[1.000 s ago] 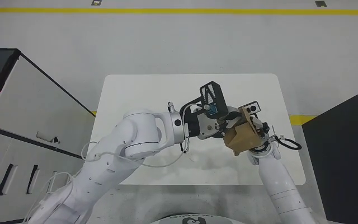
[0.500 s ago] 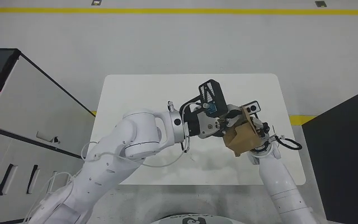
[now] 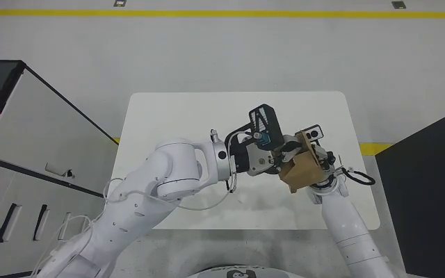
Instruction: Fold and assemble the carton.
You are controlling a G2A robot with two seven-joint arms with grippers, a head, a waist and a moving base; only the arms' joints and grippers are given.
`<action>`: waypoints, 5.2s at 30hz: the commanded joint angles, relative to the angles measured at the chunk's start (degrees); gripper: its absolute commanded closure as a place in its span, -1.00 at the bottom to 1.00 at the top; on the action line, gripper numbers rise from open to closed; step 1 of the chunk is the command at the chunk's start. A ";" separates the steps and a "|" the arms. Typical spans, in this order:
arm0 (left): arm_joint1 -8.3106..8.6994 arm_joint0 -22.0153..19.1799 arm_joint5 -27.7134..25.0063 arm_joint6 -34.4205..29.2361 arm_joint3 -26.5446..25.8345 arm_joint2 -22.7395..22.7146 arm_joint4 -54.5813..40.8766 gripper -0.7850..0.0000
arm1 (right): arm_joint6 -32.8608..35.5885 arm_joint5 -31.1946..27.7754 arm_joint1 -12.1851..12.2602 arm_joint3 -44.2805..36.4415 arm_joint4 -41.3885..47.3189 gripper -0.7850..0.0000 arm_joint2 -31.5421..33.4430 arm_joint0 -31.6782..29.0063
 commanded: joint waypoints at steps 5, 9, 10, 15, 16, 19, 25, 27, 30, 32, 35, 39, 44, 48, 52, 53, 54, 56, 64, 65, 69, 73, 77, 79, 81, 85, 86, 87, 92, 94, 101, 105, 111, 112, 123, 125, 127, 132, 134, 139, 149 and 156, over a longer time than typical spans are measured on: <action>0.51 0.91 0.49 0.47 -2.35 -4.03 -0.18 1.00 | 0.00 -0.27 0.13 0.12 0.40 1.00 0.20 -0.20; 0.84 1.64 0.20 0.08 -4.00 -6.00 -0.34 1.00 | 0.00 -0.27 0.21 0.12 0.68 1.00 0.37 -0.35; 0.90 1.78 0.16 0.02 -4.34 -6.36 -0.39 1.00 | 0.00 -0.27 0.23 0.11 0.69 1.00 0.38 -0.38; 1.11 2.27 0.02 0.10 -5.74 -7.64 -0.31 1.00 | 0.00 -0.46 0.30 0.17 0.99 1.00 0.45 -0.43; 1.14 2.26 -0.05 0.30 -6.15 -7.91 -0.26 1.00 | 0.00 -0.53 0.31 0.22 1.03 1.00 0.46 -0.44; 1.15 1.92 -1.17 2.72 -7.42 -8.73 0.36 1.00 | 0.00 -0.98 0.30 0.54 1.28 1.00 0.61 -0.49; 1.14 2.03 -1.14 2.99 -7.47 -8.71 0.31 1.00 | 0.00 -0.98 0.30 0.54 1.28 1.00 0.61 -0.49; 1.14 2.15 -1.67 3.85 -8.00 -8.54 1.18 1.00 | -1.80 -1.91 0.39 -0.49 -0.95 1.00 1.05 -0.62; 1.03 1.03 -2.38 4.03 -8.66 -7.98 1.73 1.00 | -2.22 -2.94 0.59 -0.96 -4.17 1.00 1.97 -1.03; 0.92 -0.16 -2.89 3.06 -8.58 -7.11 1.56 1.00 | -2.37 -3.43 0.68 -1.02 -5.87 1.00 2.40 -1.06; 0.68 -2.32 -3.34 0.86 -8.32 -5.41 2.06 1.00 | -2.46 -4.15 0.80 -1.02 -8.47 1.00 2.72 -1.03; 0.36 -4.68 -3.52 -2.06 -7.81 -3.00 3.02 1.00 | -2.33 -4.87 0.83 -1.04 -10.45 1.00 2.79 -1.03; 0.21 -6.06 -2.35 -6.68 -7.33 -1.45 3.87 1.00 | -1.20 -5.69 0.77 -1.24 -10.31 1.00 3.05 -0.96; 0.27 -6.03 -1.34 -8.90 -7.47 -1.52 3.80 1.00 | 0.00 -6.43 0.67 -1.09 -9.25 1.00 3.45 -0.76; 0.39 -5.71 -1.07 -10.20 -7.87 -1.82 3.49 1.00 | 0.00 -7.07 0.59 -1.21 -8.31 1.00 3.71 -0.42; 0.42 -5.63 -1.08 -10.39 -7.97 -1.88 3.43 1.00 | 0.00 -7.14 0.56 -1.33 -7.85 1.00 3.71 -0.36; 0.44 -5.53 -1.07 -10.48 -8.02 -1.91 3.37 1.00 | 0.00 -7.16 0.54 -1.38 -7.56 1.00 3.73 -0.32; 0.47 -5.32 -1.16 -10.56 -7.99 -1.89 3.17 1.00 | 0.00 -7.35 0.53 -1.58 -7.15 1.00 3.78 -0.18; 0.44 -4.89 -1.69 -9.15 -7.37 -1.49 1.75 1.00 | 0.00 -6.86 0.51 -2.48 -4.52 1.00 3.68 0.03; 0.42 -4.86 -2.00 -8.57 -7.25 -1.38 1.49 1.00 | 0.00 -6.54 0.51 -2.60 -4.13 1.00 3.60 0.04; 0.33 -4.84 -3.34 -7.07 -6.76 -0.67 0.90 1.00 | 0.00 -4.83 0.50 -2.84 -1.98 1.00 3.25 0.02; 0.20 -4.94 -4.36 -6.34 -6.03 0.50 0.23 1.00 | 0.00 -3.31 0.55 -3.01 -1.34 1.00 2.96 0.10; 0.07 -5.06 -4.32 -6.23 -5.51 1.35 0.35 1.00 | 0.00 -2.18 0.66 -3.47 -1.52 1.00 2.67 0.07; 0.04 -5.14 -4.11 -6.26 -5.57 1.51 0.54 1.00 | 0.00 -1.81 0.74 -3.67 -1.83 1.00 2.55 0.00; 0.05 -5.37 -4.10 -6.91 -5.76 1.56 1.32 1.00 | 0.00 -1.66 0.84 -3.86 -2.36 1.00 2.49 -0.06; 0.15 -5.28 -4.06 -8.13 -6.15 1.57 2.36 1.00 | 0.00 -1.52 1.02 -4.22 -2.78 1.00 2.31 -0.23; 0.19 -5.19 -4.05 -8.46 -6.23 1.51 2.52 1.00 | 0.00 -1.54 1.07 -4.31 -2.88 1.00 2.24 -0.26; 0.23 -5.06 -4.07 -8.61 -6.32 1.45 2.55 1.00 | 0.00 -1.55 1.11 -4.37 -2.90 1.00 2.17 -0.31; 0.44 -4.44 -4.70 -9.57 -6.44 1.26 2.53 1.00 | 0.00 -1.78 1.29 -4.76 -2.67 1.00 1.88 -0.45; 0.51 -4.14 -4.85 -9.59 -6.38 1.22 2.35 1.00 | 0.00 -2.02 1.37 -4.79 -2.68 1.00 1.80 -0.51; 0.68 -3.75 -5.49 -9.44 -6.61 0.86 1.99 1.00 | 0.00 -2.83 1.57 -4.97 -2.45 1.00 1.49 -0.51; 0.76 -3.67 -5.91 -9.36 -6.73 0.79 1.88 1.00 | 0.00 -3.11 1.67 -5.24 -2.41 1.00 1.17 -0.49; 0.73 -3.71 -6.11 -8.91 -6.54 1.32 1.71 1.00 | 0.00 -3.56 1.85 -5.50 -2.25 1.00 0.89 -0.45; 0.72 -3.77 -6.08 -8.86 -6.48 1.40 1.74 1.00 | 0.00 -3.59 1.89 -5.54 -2.21 1.00 0.87 -0.47; 0.57 -4.34 -5.82 -8.41 -6.14 2.30 1.95 1.00 | 0.00 -3.84 2.30 -5.93 -1.93 1.00 0.68 -0.65; 0.55 -4.44 -5.81 -8.42 -6.08 2.46 2.00 1.00 | 0.00 -3.91 2.38 -5.92 -1.84 1.00 0.66 -0.65; 0.52 -4.53 -5.79 -8.39 -6.05 2.61 2.01 1.00 | 0.00 -3.96 2.44 -5.94 -1.78 1.00 0.61 -0.65; 0.47 -4.73 -5.76 -8.39 -5.84 2.93 2.00 1.00 | 0.00 -4.03 2.60 -6.07 -1.52 1.00 0.43 -0.61; 0.44 -4.82 -5.74 -8.42 -5.80 3.05 1.96 1.00 | 0.00 -4.08 2.66 -6.12 -1.47 1.00 0.37 -0.62; 0.39 -4.96 -5.49 -8.26 -5.60 3.16 1.90 1.00 | 0.00 -4.17 2.80 -6.10 -1.37 1.00 0.22 -0.71; 0.48 -5.14 -5.13 -8.07 -5.76 2.15 2.10 1.00 | 0.00 -4.57 3.03 -6.02 -0.96 1.00 -0.02 -0.62; 0.68 -4.99 -5.48 -8.12 -6.26 1.02 2.02 1.00 | 0.00 -4.85 3.17 -5.96 -0.73 1.00 -0.09 -0.40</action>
